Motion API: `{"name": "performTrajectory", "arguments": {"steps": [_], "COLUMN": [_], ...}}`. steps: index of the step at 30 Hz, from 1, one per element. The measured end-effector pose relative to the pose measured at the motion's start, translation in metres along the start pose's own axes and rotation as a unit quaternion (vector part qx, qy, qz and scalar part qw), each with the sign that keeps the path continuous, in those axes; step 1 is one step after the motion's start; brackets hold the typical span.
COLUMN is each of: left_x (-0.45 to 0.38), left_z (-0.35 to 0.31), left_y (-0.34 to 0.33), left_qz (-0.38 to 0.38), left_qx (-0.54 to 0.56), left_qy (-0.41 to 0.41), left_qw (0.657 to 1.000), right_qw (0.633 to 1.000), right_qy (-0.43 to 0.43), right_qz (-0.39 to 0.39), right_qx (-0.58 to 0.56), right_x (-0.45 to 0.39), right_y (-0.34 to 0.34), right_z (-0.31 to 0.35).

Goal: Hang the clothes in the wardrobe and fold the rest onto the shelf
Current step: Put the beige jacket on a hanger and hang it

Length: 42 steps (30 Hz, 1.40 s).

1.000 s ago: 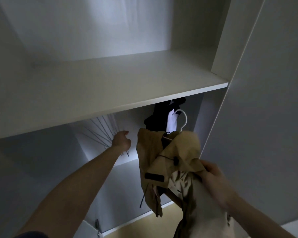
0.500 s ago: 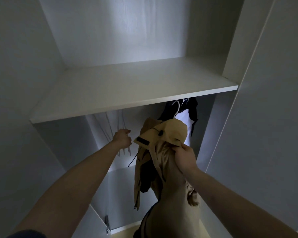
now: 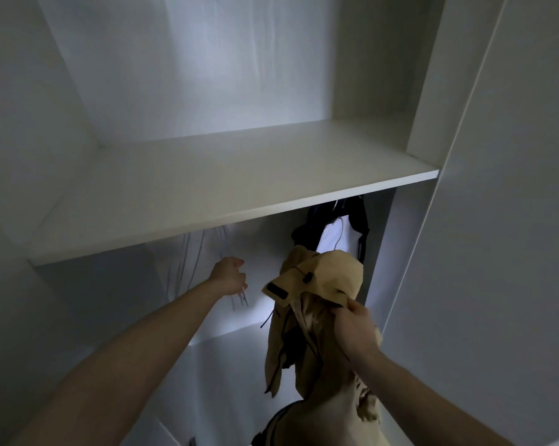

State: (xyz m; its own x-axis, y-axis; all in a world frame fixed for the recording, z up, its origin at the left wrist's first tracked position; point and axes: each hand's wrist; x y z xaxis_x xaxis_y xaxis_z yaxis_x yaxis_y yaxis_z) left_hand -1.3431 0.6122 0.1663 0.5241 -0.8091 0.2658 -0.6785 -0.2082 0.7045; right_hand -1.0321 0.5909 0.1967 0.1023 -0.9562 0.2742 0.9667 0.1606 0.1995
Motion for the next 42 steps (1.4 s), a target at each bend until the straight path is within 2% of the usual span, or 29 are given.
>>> {"name": "performTrajectory", "arguments": {"steps": [4,7,15,18,22,26,30,42], "left_x": [-0.004,0.0,0.013,0.019,0.022,0.027,0.032,0.026], "left_z": [0.002,0.002,0.006,0.015,0.028,0.034,0.033,0.026], "left_y": [-0.002,-0.002,0.01,0.015,0.025,0.035,0.034,0.031], "left_qz": [-0.001,-0.006,-0.013,-0.013,-0.036,-0.044,-0.029,-0.014], "left_qx": [0.041,0.02,0.018,-0.004,-0.057,-0.077,-0.039,0.023], "left_qy": [0.016,0.004,-0.007,-0.018,-0.034,-0.028,-0.02,-0.002], "left_qw": [0.999,1.0,1.0,1.0,0.997,0.996,0.999,1.0], "right_qw": [0.996,0.998,0.988,0.99,0.983,0.991,0.984,0.983], "right_qy": [-0.029,-0.009,-0.085,-0.077,-0.092,-0.041,-0.024,0.012], "right_qz": [0.079,0.068,0.078,0.089,0.107,0.074,0.09,0.104], "right_qx": [0.034,-0.001,-0.104,-0.083,-0.114,-0.108,-0.154,-0.153], "right_x": [0.027,0.056,0.081,0.086,0.091,0.068,0.045,-0.045], "right_y": [-0.002,0.002,-0.008,-0.014,-0.022,-0.03,-0.037,-0.084], "right_z": [-0.008,-0.009,-0.008,-0.003,-0.003,-0.004,-0.001,0.038]}}
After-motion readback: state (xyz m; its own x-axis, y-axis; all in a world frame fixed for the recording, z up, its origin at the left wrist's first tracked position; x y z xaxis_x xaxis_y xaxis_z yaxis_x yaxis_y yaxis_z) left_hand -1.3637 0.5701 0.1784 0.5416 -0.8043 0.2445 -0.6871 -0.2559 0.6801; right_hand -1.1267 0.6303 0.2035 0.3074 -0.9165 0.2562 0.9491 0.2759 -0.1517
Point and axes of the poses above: each hand's wrist, its own x-axis away from the middle knuckle, its own y-axis out of the back of the hand, z = x × y, and after that the axes turned 12 degrees about -x, right-handed
